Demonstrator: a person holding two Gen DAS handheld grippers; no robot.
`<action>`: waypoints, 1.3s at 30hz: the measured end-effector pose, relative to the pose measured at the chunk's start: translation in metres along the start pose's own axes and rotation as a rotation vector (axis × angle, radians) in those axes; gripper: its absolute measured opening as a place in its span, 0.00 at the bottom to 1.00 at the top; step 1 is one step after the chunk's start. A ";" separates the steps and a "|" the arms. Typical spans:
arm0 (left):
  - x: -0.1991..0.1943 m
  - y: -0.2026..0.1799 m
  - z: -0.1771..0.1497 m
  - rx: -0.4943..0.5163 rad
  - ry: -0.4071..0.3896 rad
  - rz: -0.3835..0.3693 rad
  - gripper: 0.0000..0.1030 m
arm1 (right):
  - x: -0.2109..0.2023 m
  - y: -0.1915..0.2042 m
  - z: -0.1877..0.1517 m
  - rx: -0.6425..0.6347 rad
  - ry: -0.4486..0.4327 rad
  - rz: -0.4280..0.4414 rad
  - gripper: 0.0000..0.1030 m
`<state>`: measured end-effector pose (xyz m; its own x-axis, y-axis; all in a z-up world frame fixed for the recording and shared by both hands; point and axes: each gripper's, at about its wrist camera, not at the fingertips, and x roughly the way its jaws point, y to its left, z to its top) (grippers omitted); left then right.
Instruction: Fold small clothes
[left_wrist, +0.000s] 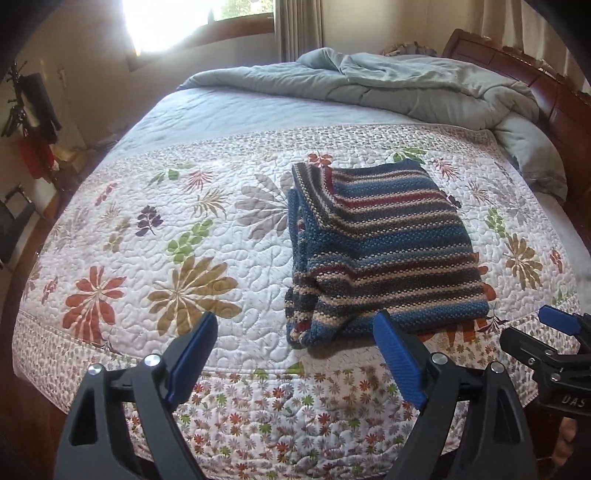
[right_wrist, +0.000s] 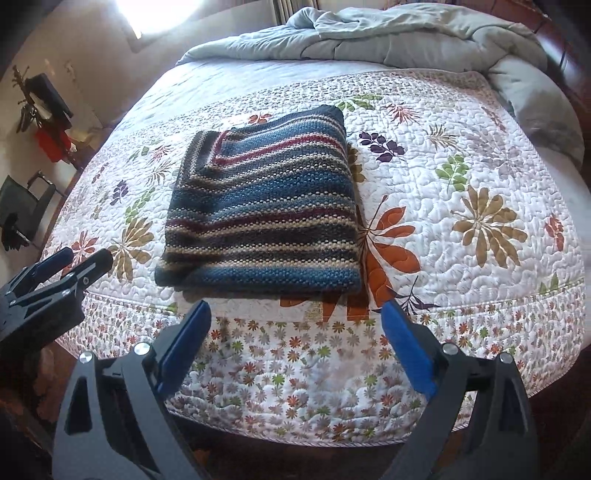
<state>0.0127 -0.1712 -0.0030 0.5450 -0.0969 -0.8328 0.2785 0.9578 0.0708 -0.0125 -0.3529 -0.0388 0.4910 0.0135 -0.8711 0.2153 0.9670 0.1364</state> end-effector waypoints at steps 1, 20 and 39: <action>-0.001 -0.001 0.000 0.002 0.000 0.000 0.86 | 0.000 0.001 0.000 0.000 0.001 -0.003 0.90; 0.002 -0.011 -0.007 0.037 0.047 0.014 0.88 | -0.005 -0.004 -0.003 0.026 0.009 -0.030 0.90; 0.008 -0.011 -0.009 0.044 0.074 0.005 0.88 | 0.001 -0.003 -0.003 0.018 0.017 -0.027 0.90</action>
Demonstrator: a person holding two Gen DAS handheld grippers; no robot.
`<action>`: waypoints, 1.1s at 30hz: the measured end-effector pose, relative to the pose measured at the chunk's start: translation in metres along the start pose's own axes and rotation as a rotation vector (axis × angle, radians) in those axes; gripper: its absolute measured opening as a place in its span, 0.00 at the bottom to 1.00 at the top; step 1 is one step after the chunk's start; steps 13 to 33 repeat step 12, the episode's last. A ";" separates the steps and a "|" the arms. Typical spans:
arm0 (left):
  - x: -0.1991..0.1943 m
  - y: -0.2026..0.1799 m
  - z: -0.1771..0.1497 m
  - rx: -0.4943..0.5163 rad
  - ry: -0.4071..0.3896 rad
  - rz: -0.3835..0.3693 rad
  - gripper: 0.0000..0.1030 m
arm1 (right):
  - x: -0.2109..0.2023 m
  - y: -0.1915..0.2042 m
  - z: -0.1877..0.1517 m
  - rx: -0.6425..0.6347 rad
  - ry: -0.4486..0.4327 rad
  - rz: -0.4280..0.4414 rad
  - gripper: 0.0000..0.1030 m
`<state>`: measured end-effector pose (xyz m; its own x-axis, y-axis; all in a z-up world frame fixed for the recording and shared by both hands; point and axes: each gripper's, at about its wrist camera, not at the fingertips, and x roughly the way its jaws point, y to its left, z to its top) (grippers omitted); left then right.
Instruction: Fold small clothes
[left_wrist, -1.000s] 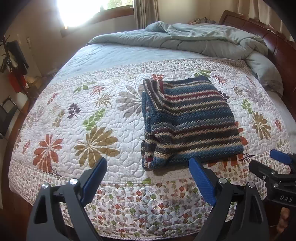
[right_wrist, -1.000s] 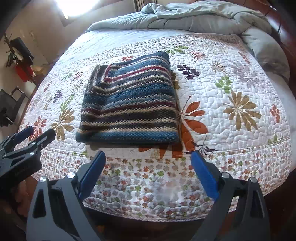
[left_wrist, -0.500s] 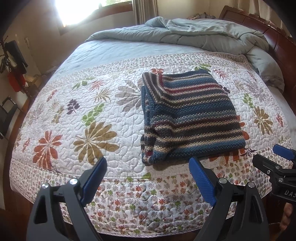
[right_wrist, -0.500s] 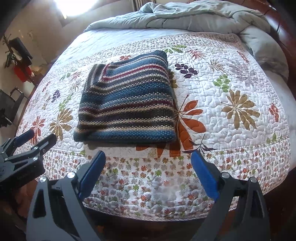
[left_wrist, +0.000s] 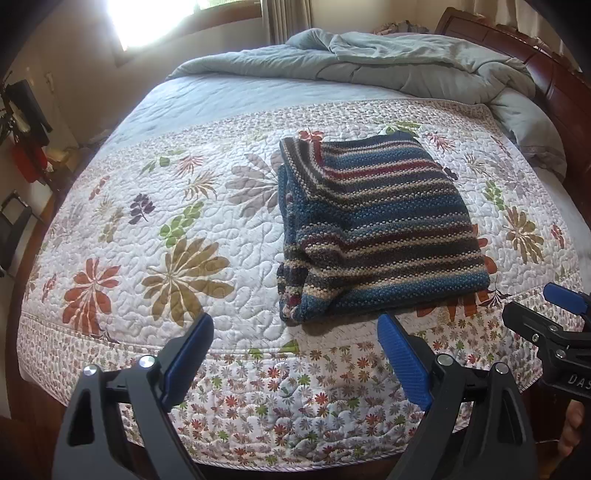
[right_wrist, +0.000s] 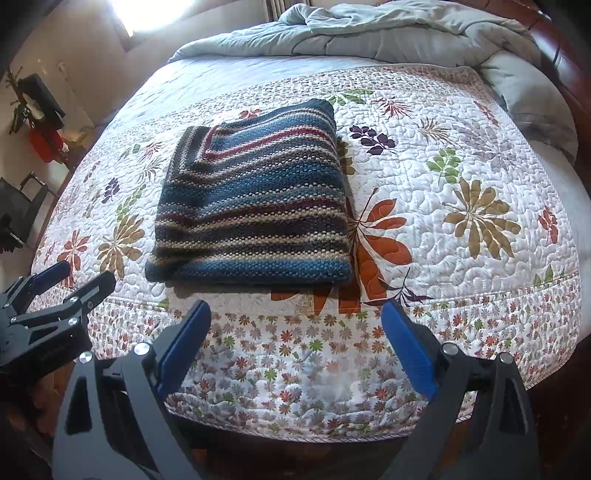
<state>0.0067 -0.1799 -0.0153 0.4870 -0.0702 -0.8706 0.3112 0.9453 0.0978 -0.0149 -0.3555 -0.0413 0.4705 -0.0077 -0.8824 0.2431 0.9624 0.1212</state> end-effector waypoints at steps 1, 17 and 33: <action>0.000 0.000 0.000 0.002 -0.001 0.000 0.88 | 0.001 0.000 0.000 0.000 0.001 0.000 0.90; 0.000 -0.002 0.000 0.005 0.011 -0.009 0.88 | 0.002 0.000 0.000 0.006 0.002 0.007 0.90; 0.000 -0.002 0.000 0.005 0.011 -0.009 0.88 | 0.002 0.000 0.000 0.006 0.002 0.007 0.90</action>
